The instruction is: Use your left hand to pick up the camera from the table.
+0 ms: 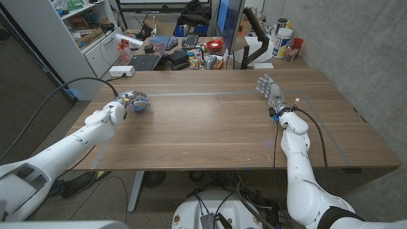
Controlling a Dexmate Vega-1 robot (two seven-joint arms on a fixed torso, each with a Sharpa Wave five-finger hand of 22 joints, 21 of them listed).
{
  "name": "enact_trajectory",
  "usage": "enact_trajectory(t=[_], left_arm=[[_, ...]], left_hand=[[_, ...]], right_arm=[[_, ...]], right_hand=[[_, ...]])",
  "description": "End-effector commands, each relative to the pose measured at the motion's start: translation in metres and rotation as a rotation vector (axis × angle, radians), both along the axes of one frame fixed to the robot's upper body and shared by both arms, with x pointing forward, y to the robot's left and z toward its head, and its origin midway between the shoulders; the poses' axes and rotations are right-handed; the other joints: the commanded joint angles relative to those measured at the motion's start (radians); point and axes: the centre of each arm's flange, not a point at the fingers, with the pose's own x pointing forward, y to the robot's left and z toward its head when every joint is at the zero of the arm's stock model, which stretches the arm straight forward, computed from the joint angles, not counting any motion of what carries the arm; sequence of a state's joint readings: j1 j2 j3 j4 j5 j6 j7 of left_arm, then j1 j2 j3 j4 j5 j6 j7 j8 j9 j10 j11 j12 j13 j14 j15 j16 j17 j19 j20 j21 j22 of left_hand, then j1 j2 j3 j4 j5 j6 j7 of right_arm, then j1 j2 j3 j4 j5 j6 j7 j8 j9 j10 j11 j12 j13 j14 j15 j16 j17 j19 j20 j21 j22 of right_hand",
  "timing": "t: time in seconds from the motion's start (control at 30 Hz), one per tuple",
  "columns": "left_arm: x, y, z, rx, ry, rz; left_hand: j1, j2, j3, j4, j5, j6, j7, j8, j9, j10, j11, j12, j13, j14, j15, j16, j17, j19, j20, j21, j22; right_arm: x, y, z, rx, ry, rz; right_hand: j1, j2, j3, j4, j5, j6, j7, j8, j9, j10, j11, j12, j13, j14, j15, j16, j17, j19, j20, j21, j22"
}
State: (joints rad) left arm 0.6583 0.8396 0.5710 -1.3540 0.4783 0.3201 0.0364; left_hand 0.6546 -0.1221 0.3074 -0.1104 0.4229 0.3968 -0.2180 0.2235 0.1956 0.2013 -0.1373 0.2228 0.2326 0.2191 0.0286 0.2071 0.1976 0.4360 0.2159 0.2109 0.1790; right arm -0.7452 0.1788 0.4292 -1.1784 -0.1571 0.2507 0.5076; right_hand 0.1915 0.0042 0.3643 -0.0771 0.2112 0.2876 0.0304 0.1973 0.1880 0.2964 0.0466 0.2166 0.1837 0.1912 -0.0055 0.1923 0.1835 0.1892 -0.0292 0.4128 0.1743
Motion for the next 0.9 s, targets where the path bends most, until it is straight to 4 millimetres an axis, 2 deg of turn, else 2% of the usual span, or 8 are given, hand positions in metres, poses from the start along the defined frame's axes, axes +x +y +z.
enact_trajectory(t=[0.03,0.57,0.7,0.77,0.83,0.9], left_arm=[[0.002,0.000,0.000,0.014,0.026,0.017],[-0.001,-0.002,-0.007,0.030,0.007,0.019],[-0.002,-0.005,-0.009,0.030,-0.010,0.015],[-0.002,-0.007,-0.010,0.028,-0.026,0.009],[-0.003,-0.009,-0.010,0.028,-0.043,0.004],[-0.003,-0.011,-0.011,0.028,-0.055,-0.001]], left_hand=[[0.014,-0.002,0.002,-0.005,0.001,0.005,-0.001,-0.004,0.002,0.004,-0.006,0.008,0.002,0.005,0.000,0.005,0.001,0.011,0.001,-0.003,0.003],[0.073,0.010,0.016,-0.027,-0.001,0.032,-0.001,0.003,0.003,0.042,-0.014,0.022,0.005,0.041,-0.018,0.013,0.001,0.036,-0.001,0.002,0.004],[0.118,0.021,0.029,-0.038,-0.008,0.059,-0.001,0.010,0.003,0.072,-0.020,0.032,0.007,0.076,-0.029,0.020,0.002,0.076,-0.002,0.014,0.005],[0.145,0.026,0.036,-0.042,-0.014,0.076,-0.001,0.014,0.003,0.089,-0.022,0.037,0.009,0.101,-0.045,0.026,0.003,0.108,-0.003,0.022,0.005],[0.187,0.033,0.046,-0.047,-0.023,0.100,-0.001,0.020,0.003,0.112,-0.025,0.044,0.013,0.137,-0.055,0.033,0.005,0.165,-0.007,0.036,0.005],[0.211,0.039,0.053,-0.047,-0.031,0.120,-0.001,0.025,0.004,0.131,-0.025,0.049,0.015,0.149,-0.059,0.034,0.007,0.197,-0.007,0.043,0.003]], right_arm=[[0.002,0.005,0.005,-0.006,-0.010,0.007],[0.003,0.010,0.010,-0.016,-0.020,0.016],[0.004,0.011,0.011,-0.018,-0.023,0.018],[0.004,0.011,0.012,-0.019,-0.024,0.020],[0.005,0.011,0.013,-0.020,-0.025,0.022],[0.005,0.011,0.013,-0.021,-0.025,0.023]], right_hand=[[-0.001,0.008,0.003,-0.002,0.007,0.004,-0.003,0.000,0.005,0.010,0.002,-0.001,0.003,0.011,0.002,0.001,0.002,0.013,-0.001,-0.003,0.003],[-0.001,0.009,0.002,-0.004,0.007,0.004,-0.004,0.000,0.005,0.014,0.002,0.000,0.003,0.024,-0.001,0.005,0.002,0.026,-0.002,-0.006,0.003],[-0.001,0.009,0.002,-0.004,0.008,0.005,-0.005,0.001,0.005,0.014,0.004,0.000,0.003,0.026,-0.001,0.005,0.002,0.027,-0.001,-0.007,0.003],[-0.001,0.009,0.002,-0.004,0.008,0.005,-0.005,0.001,0.005,0.014,0.002,0.000,0.003,0.026,-0.003,0.005,0.002,0.028,-0.001,-0.007,0.003],[-0.001,0.009,0.001,-0.004,0.008,0.005,-0.006,0.001,0.005,0.015,0.003,0.000,0.003,0.027,-0.003,0.005,0.002,0.029,-0.001,-0.008,0.003],[-0.001,0.009,0.001,-0.004,0.008,0.005,-0.006,0.001,0.005,0.015,0.002,0.000,0.003,0.027,-0.002,0.005,0.002,0.029,-0.001,-0.009,0.003]])
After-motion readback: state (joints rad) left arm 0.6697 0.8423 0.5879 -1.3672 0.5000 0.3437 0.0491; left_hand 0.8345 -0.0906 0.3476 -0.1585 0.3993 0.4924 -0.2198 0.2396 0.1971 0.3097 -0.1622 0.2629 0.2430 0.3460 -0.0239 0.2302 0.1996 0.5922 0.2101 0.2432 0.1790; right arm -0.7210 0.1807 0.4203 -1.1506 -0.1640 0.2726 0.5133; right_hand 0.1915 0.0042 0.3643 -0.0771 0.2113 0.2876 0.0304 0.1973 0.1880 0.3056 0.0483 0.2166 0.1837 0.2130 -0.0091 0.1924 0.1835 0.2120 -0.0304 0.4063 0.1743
